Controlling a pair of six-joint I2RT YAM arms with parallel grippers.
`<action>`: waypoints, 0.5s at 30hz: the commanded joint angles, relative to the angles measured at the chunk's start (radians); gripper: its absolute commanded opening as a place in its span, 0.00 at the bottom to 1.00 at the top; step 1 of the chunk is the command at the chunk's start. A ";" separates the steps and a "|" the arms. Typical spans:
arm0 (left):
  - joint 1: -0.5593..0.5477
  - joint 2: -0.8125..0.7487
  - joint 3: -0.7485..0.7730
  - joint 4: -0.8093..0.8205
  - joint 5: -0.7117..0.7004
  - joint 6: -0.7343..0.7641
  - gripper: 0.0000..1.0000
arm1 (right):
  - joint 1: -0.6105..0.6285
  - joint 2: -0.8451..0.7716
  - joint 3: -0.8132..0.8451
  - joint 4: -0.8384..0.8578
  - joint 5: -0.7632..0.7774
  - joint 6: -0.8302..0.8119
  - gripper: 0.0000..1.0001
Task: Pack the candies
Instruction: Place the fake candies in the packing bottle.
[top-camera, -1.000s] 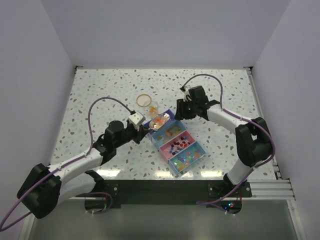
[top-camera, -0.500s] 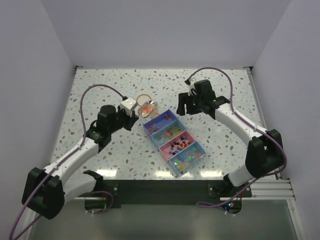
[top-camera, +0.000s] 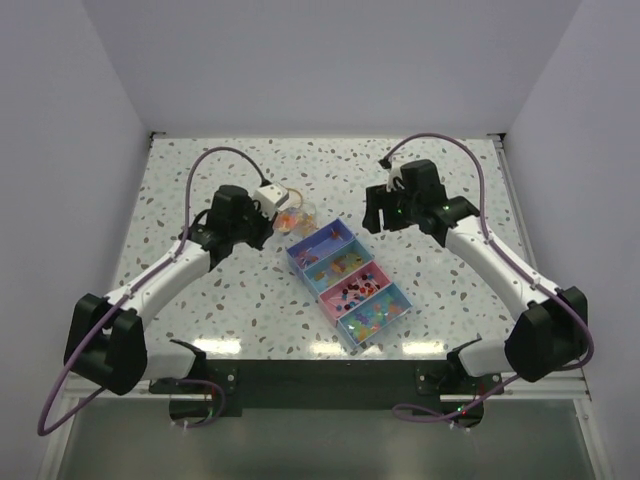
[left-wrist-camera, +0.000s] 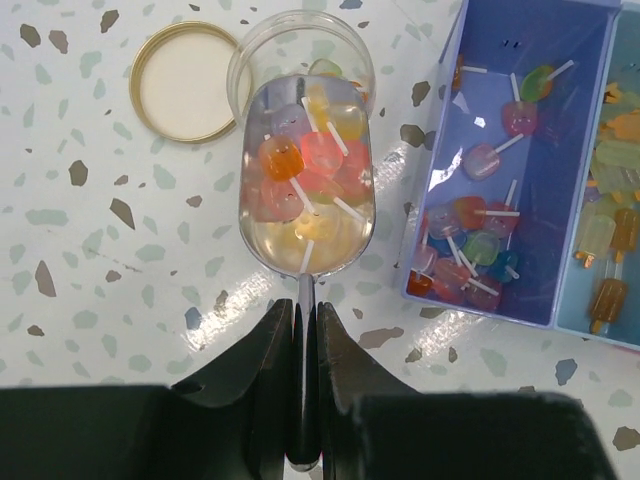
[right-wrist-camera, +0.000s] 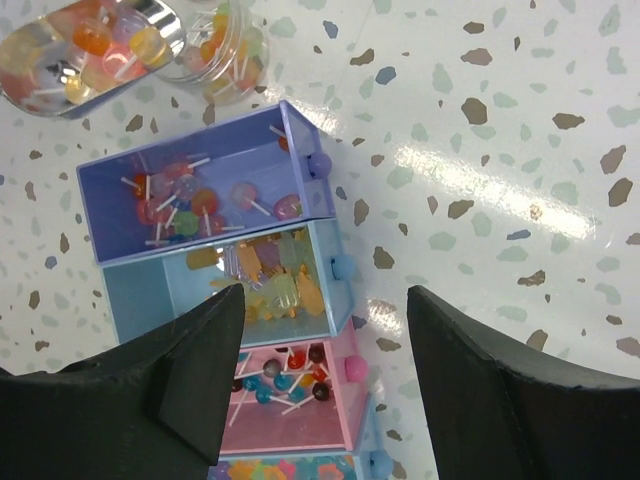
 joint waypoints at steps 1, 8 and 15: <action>0.013 0.032 0.095 -0.058 -0.036 0.049 0.00 | -0.004 -0.048 -0.009 -0.013 0.029 -0.030 0.69; 0.013 0.116 0.243 -0.213 -0.051 0.091 0.00 | -0.004 -0.073 -0.025 -0.013 0.051 -0.041 0.70; 0.013 0.156 0.315 -0.322 -0.060 0.166 0.00 | -0.002 -0.094 -0.035 -0.008 0.063 -0.050 0.70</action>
